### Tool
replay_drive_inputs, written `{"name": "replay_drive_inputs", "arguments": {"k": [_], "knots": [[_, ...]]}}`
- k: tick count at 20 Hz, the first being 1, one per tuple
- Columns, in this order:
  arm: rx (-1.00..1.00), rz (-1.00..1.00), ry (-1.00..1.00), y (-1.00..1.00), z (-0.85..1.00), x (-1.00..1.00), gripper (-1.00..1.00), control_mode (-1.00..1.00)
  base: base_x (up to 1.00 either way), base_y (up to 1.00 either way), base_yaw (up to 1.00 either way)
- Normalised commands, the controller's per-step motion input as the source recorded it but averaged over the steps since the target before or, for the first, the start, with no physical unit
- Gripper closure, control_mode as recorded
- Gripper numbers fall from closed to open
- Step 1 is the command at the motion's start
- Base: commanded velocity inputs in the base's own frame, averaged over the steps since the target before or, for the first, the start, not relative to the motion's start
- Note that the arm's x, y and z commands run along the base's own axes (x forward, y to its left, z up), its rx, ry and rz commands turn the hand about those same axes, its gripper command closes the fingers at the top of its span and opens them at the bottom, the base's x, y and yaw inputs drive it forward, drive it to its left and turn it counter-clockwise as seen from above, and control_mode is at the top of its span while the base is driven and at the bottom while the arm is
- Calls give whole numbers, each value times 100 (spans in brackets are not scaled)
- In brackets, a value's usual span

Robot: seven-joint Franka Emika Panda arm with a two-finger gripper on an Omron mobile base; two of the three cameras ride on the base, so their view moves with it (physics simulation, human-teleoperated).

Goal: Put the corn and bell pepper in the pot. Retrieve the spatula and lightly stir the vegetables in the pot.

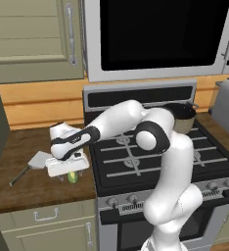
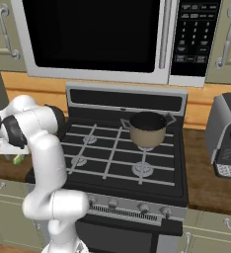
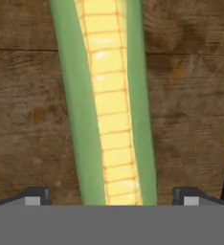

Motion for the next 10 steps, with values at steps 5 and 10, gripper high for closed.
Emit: {"name": "replay_drive_inputs", "arguments": {"k": [5,10], "knots": [[13,18,-13,0,-61,32,-100,-100,0,0,0],[6,11,-6,0,-27,24,100,-100,0,0,0]]}}
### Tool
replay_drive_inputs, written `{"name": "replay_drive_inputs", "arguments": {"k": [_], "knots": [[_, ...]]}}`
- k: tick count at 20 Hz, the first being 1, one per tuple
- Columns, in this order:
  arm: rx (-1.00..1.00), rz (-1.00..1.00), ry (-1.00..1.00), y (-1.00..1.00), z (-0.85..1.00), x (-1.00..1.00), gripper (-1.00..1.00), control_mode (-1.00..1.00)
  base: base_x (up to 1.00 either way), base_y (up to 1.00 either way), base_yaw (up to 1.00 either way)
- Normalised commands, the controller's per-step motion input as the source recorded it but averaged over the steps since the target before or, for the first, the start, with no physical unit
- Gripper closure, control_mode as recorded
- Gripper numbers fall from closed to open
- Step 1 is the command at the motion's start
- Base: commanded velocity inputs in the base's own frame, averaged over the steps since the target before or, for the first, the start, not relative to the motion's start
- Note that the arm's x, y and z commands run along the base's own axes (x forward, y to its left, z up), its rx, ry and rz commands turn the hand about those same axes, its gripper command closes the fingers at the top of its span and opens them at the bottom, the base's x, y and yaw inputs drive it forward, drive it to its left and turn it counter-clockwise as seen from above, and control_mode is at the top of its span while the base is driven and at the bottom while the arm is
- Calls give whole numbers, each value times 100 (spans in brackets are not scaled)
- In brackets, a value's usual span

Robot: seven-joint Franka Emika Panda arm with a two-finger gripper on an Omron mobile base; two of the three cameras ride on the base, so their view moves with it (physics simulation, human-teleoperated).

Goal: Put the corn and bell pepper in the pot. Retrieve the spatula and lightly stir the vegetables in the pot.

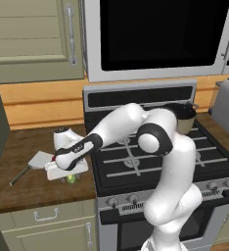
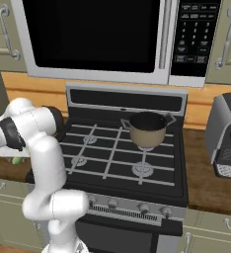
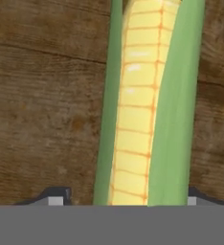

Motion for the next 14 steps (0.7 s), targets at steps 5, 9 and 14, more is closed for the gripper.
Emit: {"name": "replay_drive_inputs", "arguments": {"k": [5,9,14], "knots": [[0,-2,-7,-3,0,-26,100,-100,0,0,0],[0,4,-27,-45,40,-51,100,-100,0,0,0],[-5,22,-31,-93,96,-78,100,-100,0,0,0]]}}
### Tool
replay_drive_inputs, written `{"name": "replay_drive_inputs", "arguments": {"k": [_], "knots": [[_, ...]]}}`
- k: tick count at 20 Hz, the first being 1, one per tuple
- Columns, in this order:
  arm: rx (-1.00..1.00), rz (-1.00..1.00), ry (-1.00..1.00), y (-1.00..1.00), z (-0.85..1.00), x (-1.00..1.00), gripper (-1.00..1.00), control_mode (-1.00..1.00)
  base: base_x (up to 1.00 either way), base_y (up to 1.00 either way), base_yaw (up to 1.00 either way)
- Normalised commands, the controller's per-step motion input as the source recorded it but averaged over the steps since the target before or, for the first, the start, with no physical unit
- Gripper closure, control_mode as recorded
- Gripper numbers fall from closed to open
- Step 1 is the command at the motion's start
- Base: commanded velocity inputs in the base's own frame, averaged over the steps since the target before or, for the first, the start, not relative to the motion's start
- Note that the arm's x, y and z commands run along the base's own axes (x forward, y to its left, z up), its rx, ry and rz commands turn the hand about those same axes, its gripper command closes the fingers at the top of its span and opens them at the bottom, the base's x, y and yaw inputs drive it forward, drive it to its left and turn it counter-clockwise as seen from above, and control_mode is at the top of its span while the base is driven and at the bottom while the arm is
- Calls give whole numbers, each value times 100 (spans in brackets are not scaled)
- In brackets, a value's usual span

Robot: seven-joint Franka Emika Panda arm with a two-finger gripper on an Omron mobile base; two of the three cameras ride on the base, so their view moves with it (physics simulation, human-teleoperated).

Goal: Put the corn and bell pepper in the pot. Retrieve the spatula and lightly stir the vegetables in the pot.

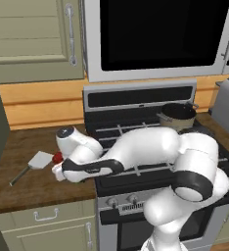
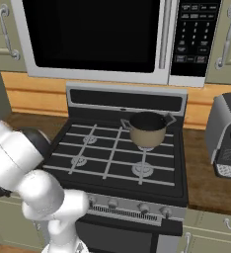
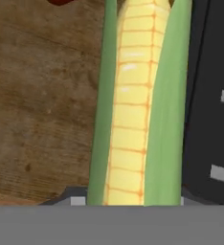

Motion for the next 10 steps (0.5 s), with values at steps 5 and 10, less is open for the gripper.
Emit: {"name": "replay_drive_inputs", "arguments": {"k": [5,10], "knots": [[-7,22,-11,-100,100,-71,100,-100,0,0,0],[-2,9,0,-100,100,-18,100,-100,0,0,0]]}}
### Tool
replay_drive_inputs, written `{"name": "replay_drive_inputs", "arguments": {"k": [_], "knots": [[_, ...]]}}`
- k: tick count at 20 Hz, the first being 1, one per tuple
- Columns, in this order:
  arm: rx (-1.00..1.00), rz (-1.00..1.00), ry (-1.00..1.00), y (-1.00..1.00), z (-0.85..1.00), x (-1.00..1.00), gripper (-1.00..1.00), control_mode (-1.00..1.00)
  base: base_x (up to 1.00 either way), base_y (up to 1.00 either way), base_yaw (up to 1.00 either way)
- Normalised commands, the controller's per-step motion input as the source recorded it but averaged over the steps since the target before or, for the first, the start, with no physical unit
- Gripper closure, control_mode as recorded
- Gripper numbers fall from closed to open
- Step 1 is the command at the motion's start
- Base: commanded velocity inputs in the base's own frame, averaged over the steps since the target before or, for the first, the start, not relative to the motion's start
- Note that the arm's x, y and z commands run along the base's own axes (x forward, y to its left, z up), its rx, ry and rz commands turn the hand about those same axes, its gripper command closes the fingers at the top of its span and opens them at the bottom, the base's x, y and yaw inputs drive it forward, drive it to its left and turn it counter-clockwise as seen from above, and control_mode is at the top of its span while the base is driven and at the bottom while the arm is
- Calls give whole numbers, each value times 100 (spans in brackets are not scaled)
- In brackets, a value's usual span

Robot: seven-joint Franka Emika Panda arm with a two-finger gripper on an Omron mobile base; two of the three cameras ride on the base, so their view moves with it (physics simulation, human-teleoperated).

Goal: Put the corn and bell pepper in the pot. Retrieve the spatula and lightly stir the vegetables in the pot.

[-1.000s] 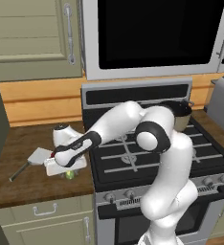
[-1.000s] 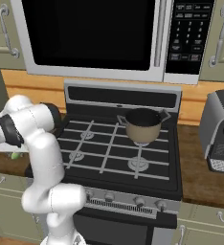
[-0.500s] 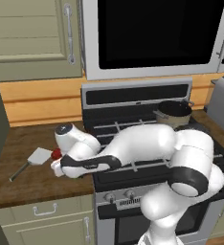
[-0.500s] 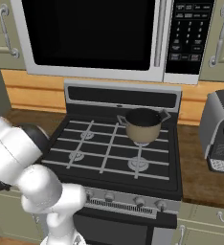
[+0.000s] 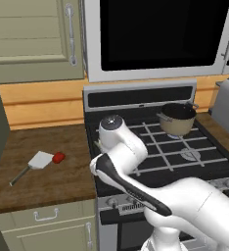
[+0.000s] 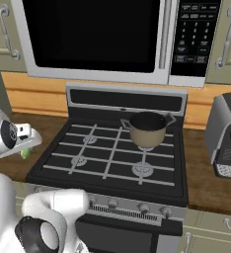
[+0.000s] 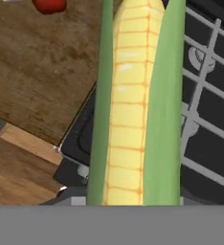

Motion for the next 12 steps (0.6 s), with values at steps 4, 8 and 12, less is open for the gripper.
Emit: {"name": "replay_drive_inputs", "arguments": {"k": [4,8,12], "knots": [[-6,1,2,-100,97,1,100,-100,0,0,0],[-17,0,12,-100,71,13,100,-100,0,0,0],[1,2,16,-100,91,0,100,-100,0,0,0]]}}
